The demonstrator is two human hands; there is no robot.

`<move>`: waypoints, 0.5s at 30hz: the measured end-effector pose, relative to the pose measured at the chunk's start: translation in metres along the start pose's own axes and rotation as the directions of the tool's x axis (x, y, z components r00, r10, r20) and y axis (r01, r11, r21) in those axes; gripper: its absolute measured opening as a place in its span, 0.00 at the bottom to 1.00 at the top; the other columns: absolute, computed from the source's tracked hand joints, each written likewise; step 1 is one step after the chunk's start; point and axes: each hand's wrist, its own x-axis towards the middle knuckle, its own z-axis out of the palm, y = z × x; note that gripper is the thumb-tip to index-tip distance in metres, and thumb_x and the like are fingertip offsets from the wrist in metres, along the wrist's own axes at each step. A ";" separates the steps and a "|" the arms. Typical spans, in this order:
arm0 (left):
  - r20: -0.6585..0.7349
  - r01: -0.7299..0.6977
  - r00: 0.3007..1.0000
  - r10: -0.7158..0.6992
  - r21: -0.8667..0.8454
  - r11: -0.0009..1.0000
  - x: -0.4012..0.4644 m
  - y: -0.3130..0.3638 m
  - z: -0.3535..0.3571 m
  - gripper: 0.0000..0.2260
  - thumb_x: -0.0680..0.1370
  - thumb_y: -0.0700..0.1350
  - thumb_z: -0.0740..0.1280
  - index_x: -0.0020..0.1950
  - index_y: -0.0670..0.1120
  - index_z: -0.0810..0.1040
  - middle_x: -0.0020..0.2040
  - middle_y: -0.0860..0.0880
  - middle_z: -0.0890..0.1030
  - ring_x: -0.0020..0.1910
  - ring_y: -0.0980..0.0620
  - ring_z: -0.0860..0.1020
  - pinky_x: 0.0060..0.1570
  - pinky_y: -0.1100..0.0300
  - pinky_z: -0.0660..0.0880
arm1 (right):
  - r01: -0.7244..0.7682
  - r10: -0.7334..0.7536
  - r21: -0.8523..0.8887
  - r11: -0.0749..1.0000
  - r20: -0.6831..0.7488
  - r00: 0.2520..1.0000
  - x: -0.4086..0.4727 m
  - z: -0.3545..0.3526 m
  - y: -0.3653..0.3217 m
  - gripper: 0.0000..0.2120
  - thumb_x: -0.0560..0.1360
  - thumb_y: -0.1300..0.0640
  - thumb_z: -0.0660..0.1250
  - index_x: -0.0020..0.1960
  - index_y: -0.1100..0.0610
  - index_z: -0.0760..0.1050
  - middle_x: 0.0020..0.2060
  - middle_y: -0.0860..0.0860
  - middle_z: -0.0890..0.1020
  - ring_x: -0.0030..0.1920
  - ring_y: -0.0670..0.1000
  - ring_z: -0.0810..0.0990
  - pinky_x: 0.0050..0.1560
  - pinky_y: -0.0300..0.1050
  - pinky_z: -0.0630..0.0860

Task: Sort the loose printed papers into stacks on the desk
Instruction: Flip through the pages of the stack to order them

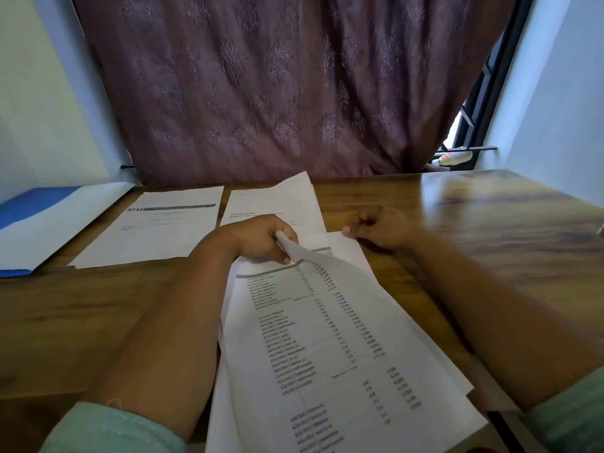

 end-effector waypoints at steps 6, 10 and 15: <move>-0.009 0.011 1.000 -0.011 0.010 1.000 0.003 -0.001 0.000 0.09 0.74 0.41 0.74 0.53 0.48 0.85 0.51 0.52 0.85 0.51 0.51 0.83 0.60 0.49 0.78 | 0.123 -0.114 0.090 0.988 -0.100 0.988 -0.002 0.007 -0.001 0.06 0.72 0.55 0.75 0.46 0.57 0.81 0.41 0.51 0.83 0.42 0.48 0.79 0.41 0.36 0.74; -0.026 0.019 0.999 -0.020 -0.006 1.000 0.002 -0.002 0.000 0.10 0.74 0.42 0.75 0.54 0.50 0.85 0.52 0.53 0.85 0.52 0.50 0.83 0.60 0.47 0.78 | 0.196 -0.156 0.192 0.962 -0.204 0.967 -0.003 0.008 -0.002 0.03 0.74 0.57 0.73 0.43 0.56 0.81 0.37 0.51 0.83 0.39 0.48 0.80 0.39 0.34 0.76; -0.043 0.049 0.998 -0.049 -0.012 0.999 0.002 -0.006 -0.001 0.12 0.73 0.41 0.76 0.55 0.52 0.85 0.53 0.53 0.85 0.53 0.50 0.82 0.60 0.44 0.77 | 0.273 -0.228 0.171 0.947 -0.243 0.943 -0.006 0.007 -0.001 0.03 0.75 0.58 0.72 0.43 0.56 0.81 0.36 0.51 0.82 0.36 0.47 0.77 0.31 0.25 0.70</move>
